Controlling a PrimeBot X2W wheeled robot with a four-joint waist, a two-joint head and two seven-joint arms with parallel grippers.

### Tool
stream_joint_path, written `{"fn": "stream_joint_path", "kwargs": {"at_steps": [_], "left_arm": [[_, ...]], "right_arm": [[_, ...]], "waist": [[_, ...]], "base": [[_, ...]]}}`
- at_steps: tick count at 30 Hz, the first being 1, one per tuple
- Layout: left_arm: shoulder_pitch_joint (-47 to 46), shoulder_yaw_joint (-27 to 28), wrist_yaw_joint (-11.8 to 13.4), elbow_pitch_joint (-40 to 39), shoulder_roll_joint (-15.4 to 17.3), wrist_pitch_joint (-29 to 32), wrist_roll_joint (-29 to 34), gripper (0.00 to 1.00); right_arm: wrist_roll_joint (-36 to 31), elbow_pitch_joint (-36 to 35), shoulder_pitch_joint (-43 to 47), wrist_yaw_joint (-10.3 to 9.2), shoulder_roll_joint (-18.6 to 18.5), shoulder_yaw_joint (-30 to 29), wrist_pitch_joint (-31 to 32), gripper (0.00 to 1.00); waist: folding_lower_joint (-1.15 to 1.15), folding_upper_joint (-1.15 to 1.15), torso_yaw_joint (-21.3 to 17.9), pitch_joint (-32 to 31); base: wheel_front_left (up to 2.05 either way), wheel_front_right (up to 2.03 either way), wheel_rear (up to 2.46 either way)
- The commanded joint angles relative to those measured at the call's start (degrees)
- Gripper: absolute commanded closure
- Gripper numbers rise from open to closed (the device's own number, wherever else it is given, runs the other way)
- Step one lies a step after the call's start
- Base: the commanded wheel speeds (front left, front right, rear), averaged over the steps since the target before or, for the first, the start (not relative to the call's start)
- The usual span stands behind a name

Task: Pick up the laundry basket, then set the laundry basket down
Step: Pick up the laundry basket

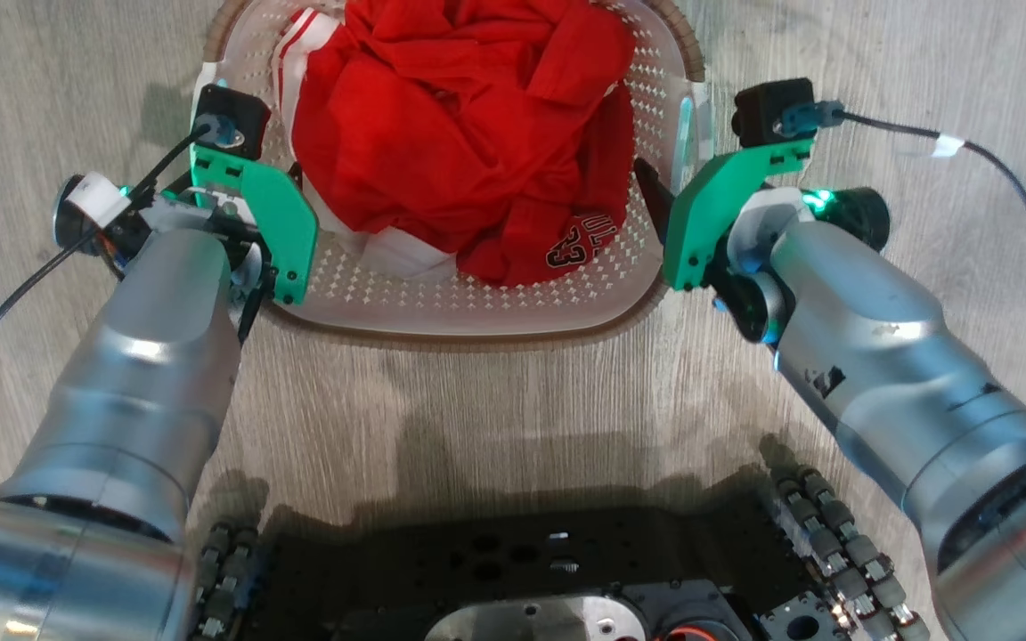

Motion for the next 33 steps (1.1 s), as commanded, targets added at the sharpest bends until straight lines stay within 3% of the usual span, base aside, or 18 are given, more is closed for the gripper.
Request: {"fn": "stream_joint_path", "kwargs": {"at_steps": [1,13,14,15,16,17,33], "left_arm": [[0.6,0.8,-0.3,-0.4,1.4,0.0,-0.5,0.00],[0.1,0.3,-0.1,-0.4,0.7,-0.9,-1.7,0.00],[0.1,0.2,-0.1,-0.4,0.7,-0.9,-1.8,0.00],[0.1,0.2,-0.2,-0.4,0.7,-0.8,-2.0,0.20],[0.1,0.1,-0.2,-0.4,0.6,-0.8,-2.1,0.75],[0.1,0.0,-0.3,-0.4,0.6,-0.9,-2.2,1.00],[1.8,-2.0,-2.0,-0.4,0.0,-0.9,-3.3,1.00]], "right_arm": [[0.6,-0.4,1.9,0.41,1.1,0.9,-0.6,0.00],[3.5,0.6,0.4,0.41,1.1,3.9,-2.1,0.00],[3.8,0.7,0.4,0.41,1.1,4.2,-2.0,0.06],[4.1,0.8,0.3,0.41,1.1,4.5,-1.8,0.68],[4.2,0.9,0.2,0.41,1.1,4.9,-1.7,1.00],[4.4,1.0,0.1,0.41,1.1,5.2,-1.7,1.00],[7.9,2.5,0.4,0.41,1.1,8.8,-1.5,1.00]], "waist": [[0.00,0.00,0.1,0.2],[0.00,0.00,0.9,0.8],[0.00,0.00,1.0,0.8],[0.00,0.00,1.1,0.8],[0.00,0.00,1.1,0.8],[0.00,0.00,1.2,0.8],[0.00,0.00,1.1,-2.7]], "base": [[0.00,0.00,0.00],[0.00,0.00,0.00],[0.00,0.00,0.00],[0.00,0.00,0.00],[0.00,0.00,0.00],[0.00,0.00,0.00],[0.00,0.00,0.00]]}}
